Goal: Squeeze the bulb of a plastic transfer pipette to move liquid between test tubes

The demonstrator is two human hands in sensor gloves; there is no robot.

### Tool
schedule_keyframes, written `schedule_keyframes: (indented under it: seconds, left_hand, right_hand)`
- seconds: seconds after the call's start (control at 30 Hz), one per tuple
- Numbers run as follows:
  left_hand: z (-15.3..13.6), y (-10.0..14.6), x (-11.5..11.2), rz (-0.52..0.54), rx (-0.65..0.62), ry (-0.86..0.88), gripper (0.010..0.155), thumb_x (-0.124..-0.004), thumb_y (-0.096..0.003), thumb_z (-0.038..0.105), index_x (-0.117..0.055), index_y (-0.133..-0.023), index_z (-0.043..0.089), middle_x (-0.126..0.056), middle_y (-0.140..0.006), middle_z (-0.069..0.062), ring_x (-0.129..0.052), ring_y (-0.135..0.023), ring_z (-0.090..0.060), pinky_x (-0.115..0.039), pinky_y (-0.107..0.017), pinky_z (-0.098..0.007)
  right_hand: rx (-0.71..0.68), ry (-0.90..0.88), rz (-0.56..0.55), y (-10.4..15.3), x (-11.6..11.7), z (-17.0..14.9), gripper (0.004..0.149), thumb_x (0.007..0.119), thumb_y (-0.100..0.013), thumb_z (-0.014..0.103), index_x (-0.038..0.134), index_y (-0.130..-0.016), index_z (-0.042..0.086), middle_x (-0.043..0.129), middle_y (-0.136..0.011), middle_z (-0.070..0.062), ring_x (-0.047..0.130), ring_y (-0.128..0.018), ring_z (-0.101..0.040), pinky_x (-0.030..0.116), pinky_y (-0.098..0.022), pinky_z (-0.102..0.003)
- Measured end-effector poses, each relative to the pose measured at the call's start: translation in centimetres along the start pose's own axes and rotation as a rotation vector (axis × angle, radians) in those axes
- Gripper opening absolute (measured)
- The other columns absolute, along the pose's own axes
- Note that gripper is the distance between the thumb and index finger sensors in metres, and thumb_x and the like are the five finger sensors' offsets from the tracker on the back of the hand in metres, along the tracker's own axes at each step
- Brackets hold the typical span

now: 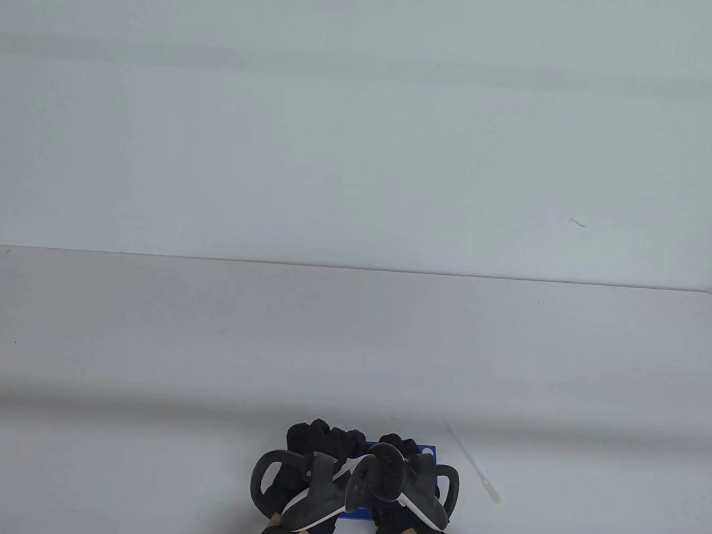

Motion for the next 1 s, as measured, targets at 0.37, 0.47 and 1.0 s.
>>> schedule_keyframes:
  seconds: [0.37, 0.47, 1.0]
  left_hand:
    - [-4.8, 0.6, 3.4, 0.08, 0.144, 0.267, 0.059, -0.079, -0.0395, 0.062, -0.078, -0.092, 0.035, -0.094, -0.084, 0.011, -0.081, -0.081, -0.016, -0.065, -0.07, -0.048]
    - [-9.0, 1.2, 4.0, 0.129, 0.252, 0.33, 0.059, -0.08, -0.0394, 0.061, -0.078, -0.092, 0.036, -0.094, -0.085, 0.01, -0.081, -0.081, -0.017, -0.065, -0.07, -0.048]
    - [-19.1, 2.0, -7.0, -0.295, 0.552, 0.434, 0.058, -0.087, -0.0375, 0.052, -0.079, -0.093, 0.037, -0.093, -0.083, 0.009, -0.08, -0.077, -0.018, -0.064, -0.07, -0.05]
  right_hand:
    - [0.0, 0.001, -0.001, 0.1, 0.0, 0.0, 0.048, 0.087, -0.031, 0.052, 0.084, -0.073, 0.03, 0.082, -0.062, 0.003, 0.084, -0.057, -0.025, 0.07, -0.047, -0.046]
    - [0.0, 0.0, 0.0, 0.1, 0.0, 0.0, 0.048, 0.087, -0.031, 0.051, 0.084, -0.073, 0.03, 0.082, -0.062, 0.003, 0.084, -0.057, -0.025, 0.07, -0.047, -0.046]
    - [-0.001, -0.004, 0.001, 0.1, 0.0, 0.0, 0.048, 0.087, -0.031, 0.051, 0.084, -0.073, 0.03, 0.082, -0.063, 0.002, 0.083, -0.057, -0.025, 0.07, -0.047, -0.046]
Point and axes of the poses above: the tracker on the back of each hand, its own z axis roughly to the thumb side, its own y axis roughly from the fingertips to the wrist, x = y × z, the point moved 2 cm from there along -y, roughly from the wrist to the fingertips
